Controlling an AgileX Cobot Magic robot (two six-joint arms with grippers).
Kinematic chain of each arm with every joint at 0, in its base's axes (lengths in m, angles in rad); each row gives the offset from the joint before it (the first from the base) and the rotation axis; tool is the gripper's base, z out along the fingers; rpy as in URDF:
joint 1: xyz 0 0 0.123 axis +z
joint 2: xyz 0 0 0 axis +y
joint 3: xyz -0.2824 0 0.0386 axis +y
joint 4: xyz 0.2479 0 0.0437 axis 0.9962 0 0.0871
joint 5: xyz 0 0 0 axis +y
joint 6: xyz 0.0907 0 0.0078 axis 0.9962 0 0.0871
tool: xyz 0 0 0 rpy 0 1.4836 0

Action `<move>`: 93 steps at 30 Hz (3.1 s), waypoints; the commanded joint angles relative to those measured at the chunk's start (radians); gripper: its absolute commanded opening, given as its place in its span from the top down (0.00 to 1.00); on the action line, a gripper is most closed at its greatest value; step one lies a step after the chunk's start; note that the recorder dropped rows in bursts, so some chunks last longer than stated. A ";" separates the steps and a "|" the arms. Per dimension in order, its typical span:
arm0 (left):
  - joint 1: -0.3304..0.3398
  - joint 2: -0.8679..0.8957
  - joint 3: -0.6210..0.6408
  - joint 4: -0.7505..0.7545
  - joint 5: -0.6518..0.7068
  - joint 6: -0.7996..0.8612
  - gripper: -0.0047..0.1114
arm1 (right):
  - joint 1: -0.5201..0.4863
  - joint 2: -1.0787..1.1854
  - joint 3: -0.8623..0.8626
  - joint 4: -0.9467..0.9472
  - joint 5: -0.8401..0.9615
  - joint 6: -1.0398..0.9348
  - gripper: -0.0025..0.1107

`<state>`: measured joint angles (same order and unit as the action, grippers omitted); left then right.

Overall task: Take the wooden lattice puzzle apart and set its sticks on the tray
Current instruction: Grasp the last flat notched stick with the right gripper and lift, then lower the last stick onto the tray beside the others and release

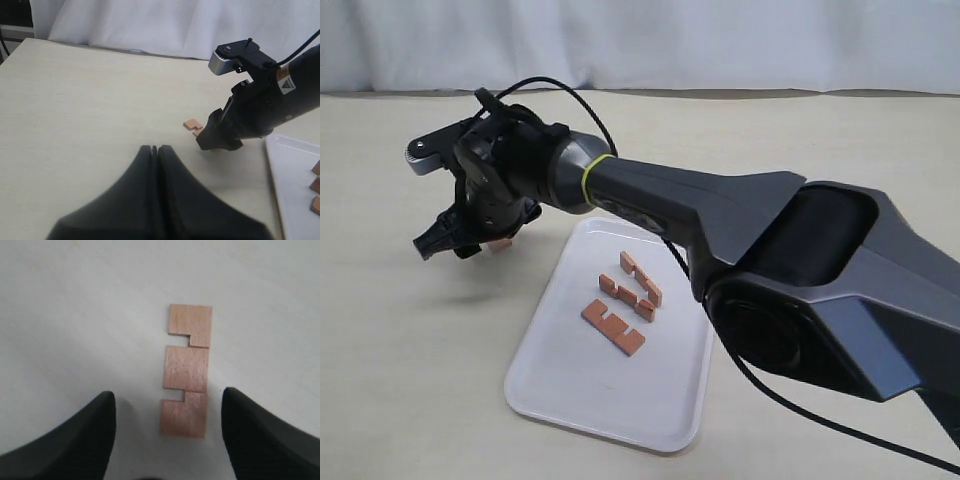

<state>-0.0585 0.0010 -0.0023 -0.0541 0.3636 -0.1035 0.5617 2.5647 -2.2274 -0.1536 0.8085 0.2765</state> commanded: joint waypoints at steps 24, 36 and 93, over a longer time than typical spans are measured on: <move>-0.001 -0.001 0.002 0.001 -0.010 -0.004 0.96 | -0.007 0.003 0.024 -0.065 -0.015 0.071 0.53; -0.001 -0.001 0.002 0.001 -0.010 -0.004 0.96 | -0.004 0.028 0.024 -0.024 -0.012 0.083 0.53; -0.001 -0.001 0.002 0.001 -0.010 -0.004 0.96 | 0.137 -0.761 0.962 -0.071 -0.033 0.018 0.94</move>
<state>-0.0585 0.0010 -0.0023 -0.0541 0.3636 -0.1035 0.7296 1.8623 -1.3831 -0.2100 0.8628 0.2600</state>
